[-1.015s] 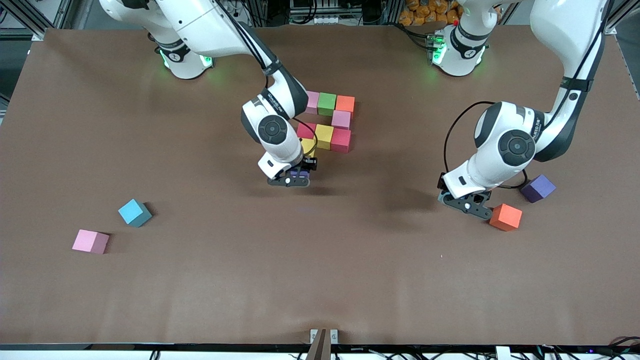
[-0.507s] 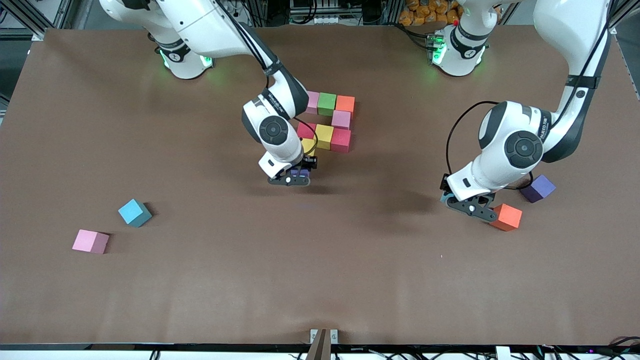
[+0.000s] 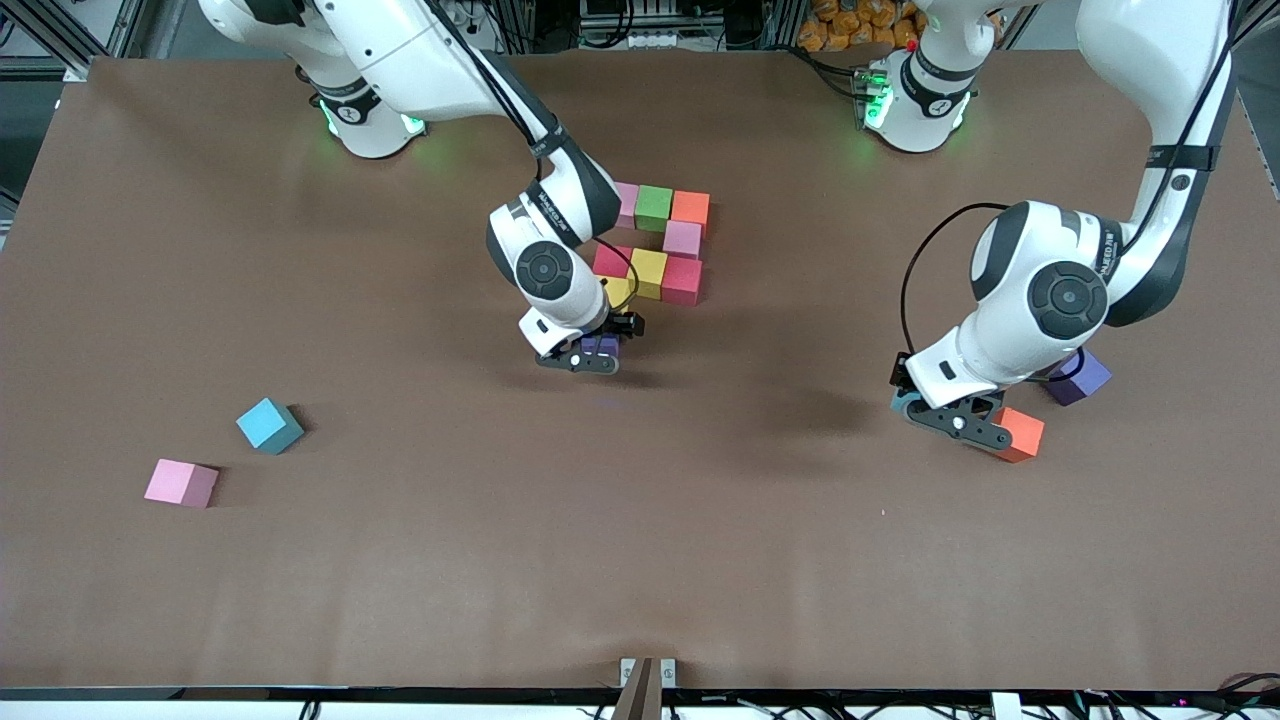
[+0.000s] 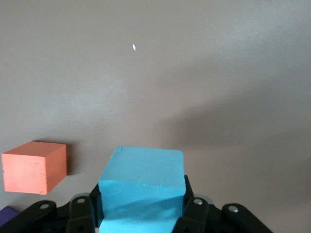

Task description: Form number 2 with 11 blocks

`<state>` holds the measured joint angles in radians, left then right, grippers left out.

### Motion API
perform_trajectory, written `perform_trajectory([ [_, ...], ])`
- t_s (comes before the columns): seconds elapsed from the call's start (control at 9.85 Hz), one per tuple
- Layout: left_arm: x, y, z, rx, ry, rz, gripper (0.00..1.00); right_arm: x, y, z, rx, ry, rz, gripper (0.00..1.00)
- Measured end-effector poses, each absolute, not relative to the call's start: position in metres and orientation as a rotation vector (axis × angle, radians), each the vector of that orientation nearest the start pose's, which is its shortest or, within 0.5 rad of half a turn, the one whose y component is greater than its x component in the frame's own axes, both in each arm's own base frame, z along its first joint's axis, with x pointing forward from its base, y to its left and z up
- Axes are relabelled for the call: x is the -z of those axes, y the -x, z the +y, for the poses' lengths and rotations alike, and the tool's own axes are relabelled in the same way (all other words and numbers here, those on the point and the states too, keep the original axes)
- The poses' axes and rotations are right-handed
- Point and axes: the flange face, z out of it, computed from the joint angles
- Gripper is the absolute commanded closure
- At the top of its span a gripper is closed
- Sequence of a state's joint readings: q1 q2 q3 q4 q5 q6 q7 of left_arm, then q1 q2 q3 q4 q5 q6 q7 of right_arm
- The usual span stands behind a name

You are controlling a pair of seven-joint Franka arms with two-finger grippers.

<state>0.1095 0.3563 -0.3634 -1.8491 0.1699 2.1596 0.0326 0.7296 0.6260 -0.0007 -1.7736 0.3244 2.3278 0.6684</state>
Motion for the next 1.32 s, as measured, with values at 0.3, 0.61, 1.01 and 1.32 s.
perform_trajectory([
  [0.3,-0.355,-0.625,-0.116,-0.009,3.080,0.503,1.00,-0.234,-0.495,0.435,-0.314,2.970,0.297,0.00],
  [0.61,-0.359,-0.630,-0.105,0.006,3.086,0.475,1.00,-0.266,-0.513,0.414,-0.333,2.964,0.318,0.00],
  [1.01,-0.364,-0.635,-0.098,0.024,3.086,0.454,1.00,-0.331,-0.582,0.304,-0.316,3.022,0.048,0.00],
  [1.32,-0.385,-0.641,-0.094,-0.003,3.083,0.438,1.00,-0.341,-0.613,0.226,-0.247,3.058,-0.294,0.00],
])
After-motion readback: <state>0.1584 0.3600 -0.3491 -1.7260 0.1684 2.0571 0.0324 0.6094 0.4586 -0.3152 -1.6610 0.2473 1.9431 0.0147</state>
